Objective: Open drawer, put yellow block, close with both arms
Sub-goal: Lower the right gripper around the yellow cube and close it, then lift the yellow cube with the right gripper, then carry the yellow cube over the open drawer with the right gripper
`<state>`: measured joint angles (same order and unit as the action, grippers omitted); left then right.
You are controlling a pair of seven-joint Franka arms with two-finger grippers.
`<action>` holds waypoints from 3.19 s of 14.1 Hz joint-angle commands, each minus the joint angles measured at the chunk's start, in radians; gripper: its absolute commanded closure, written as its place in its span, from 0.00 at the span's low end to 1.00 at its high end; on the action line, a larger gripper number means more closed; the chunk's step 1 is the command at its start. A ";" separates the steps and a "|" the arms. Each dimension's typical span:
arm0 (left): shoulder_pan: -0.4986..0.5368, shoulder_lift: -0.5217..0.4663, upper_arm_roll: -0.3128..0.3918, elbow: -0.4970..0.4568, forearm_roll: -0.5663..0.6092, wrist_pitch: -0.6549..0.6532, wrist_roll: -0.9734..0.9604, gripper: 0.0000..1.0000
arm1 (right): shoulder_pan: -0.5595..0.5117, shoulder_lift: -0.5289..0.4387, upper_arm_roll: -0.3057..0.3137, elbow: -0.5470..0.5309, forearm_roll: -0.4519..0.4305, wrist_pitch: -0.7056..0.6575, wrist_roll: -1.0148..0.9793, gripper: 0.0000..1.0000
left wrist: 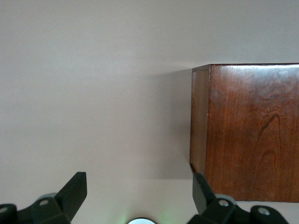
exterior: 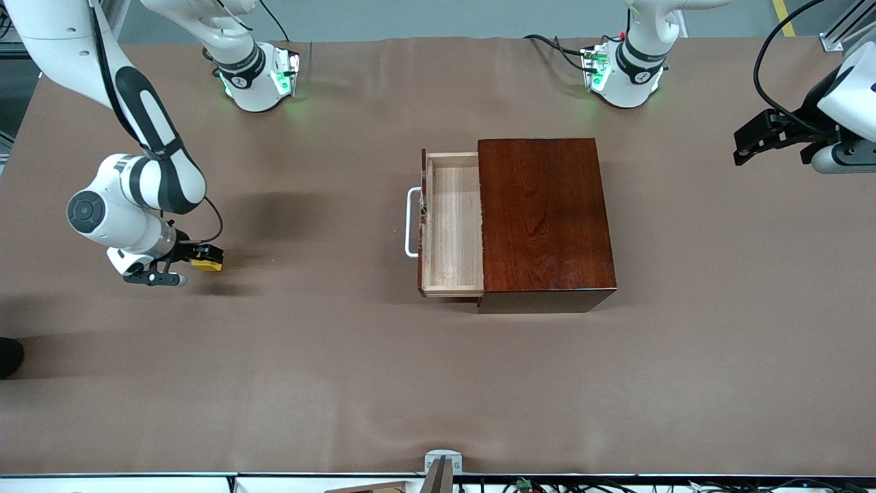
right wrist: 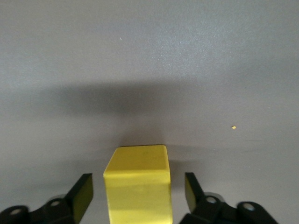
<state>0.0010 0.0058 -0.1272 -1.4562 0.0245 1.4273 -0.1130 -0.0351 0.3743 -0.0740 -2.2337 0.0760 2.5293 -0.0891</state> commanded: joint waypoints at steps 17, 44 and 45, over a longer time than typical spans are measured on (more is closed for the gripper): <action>0.017 -0.018 -0.006 -0.013 -0.020 0.001 0.009 0.00 | 0.084 -0.179 0.007 0.240 0.019 -0.524 0.168 1.00; 0.019 -0.027 -0.005 -0.018 -0.020 -0.001 0.013 0.00 | 0.652 -0.155 0.037 0.505 0.189 -0.593 1.681 1.00; 0.017 -0.027 -0.005 -0.018 -0.020 -0.001 0.013 0.00 | 0.667 -0.135 0.037 0.528 0.189 -0.593 1.730 1.00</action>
<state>0.0052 0.0039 -0.1251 -1.4562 0.0245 1.4273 -0.1130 0.6010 0.1878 -0.0242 -1.7798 0.2364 1.9490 1.5574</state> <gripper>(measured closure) 0.000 0.445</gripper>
